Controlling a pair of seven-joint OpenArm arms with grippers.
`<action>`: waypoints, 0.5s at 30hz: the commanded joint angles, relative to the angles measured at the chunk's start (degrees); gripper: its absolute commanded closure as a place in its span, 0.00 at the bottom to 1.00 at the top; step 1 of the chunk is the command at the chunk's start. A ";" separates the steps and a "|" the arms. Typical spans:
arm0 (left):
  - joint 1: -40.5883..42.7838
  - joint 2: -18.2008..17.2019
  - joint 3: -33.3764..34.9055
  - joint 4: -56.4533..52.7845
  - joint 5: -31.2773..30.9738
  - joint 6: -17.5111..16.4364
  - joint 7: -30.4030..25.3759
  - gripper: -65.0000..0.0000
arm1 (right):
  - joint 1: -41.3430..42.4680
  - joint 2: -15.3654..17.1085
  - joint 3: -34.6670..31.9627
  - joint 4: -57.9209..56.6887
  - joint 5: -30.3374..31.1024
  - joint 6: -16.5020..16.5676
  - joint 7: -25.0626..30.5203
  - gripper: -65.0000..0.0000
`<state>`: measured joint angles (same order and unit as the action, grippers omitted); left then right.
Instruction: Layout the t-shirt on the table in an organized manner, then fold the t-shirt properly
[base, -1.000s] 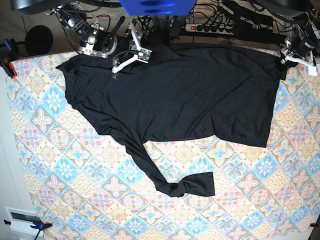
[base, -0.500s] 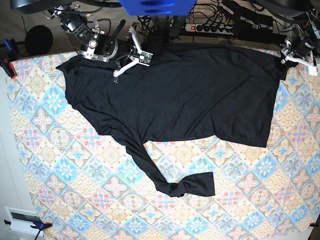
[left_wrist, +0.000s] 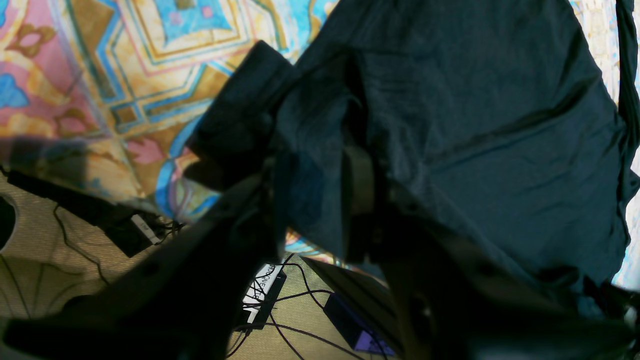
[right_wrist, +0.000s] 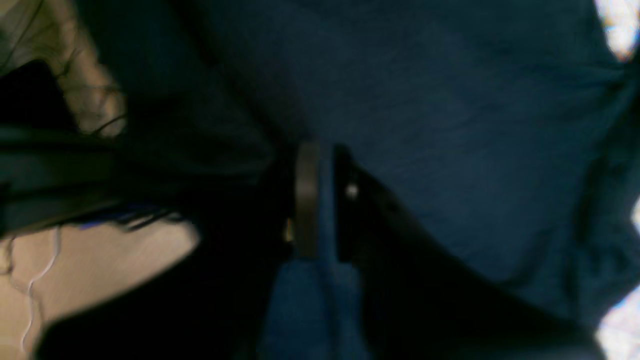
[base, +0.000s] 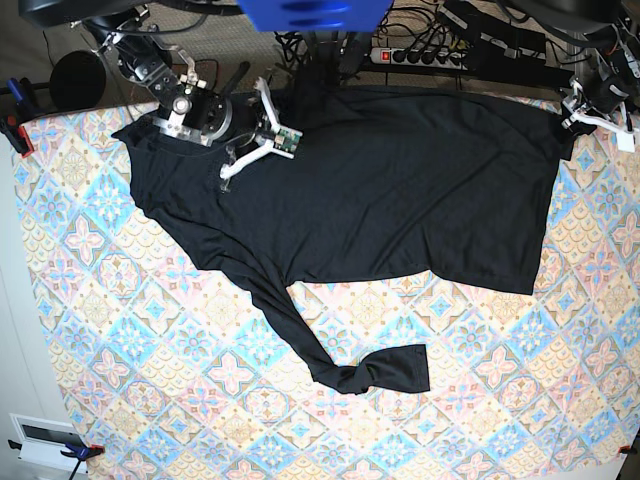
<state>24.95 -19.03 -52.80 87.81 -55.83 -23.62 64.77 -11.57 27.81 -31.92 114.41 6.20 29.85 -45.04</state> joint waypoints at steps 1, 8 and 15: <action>0.06 -1.06 -0.44 0.76 -1.00 -0.25 -0.64 0.74 | 0.45 0.36 0.05 1.33 0.53 -0.18 1.12 0.80; 0.06 -1.06 -0.44 0.76 -1.00 -0.25 -0.64 0.74 | -5.44 0.45 0.41 1.41 0.53 -0.09 1.12 0.44; 0.06 -1.06 -0.44 0.76 -1.00 -0.25 -0.64 0.74 | -5.70 0.45 0.32 1.41 0.53 0.00 1.12 0.40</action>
<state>24.77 -19.03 -52.80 87.81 -55.88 -23.62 64.77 -17.23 27.81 -31.77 114.74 6.20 29.80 -44.97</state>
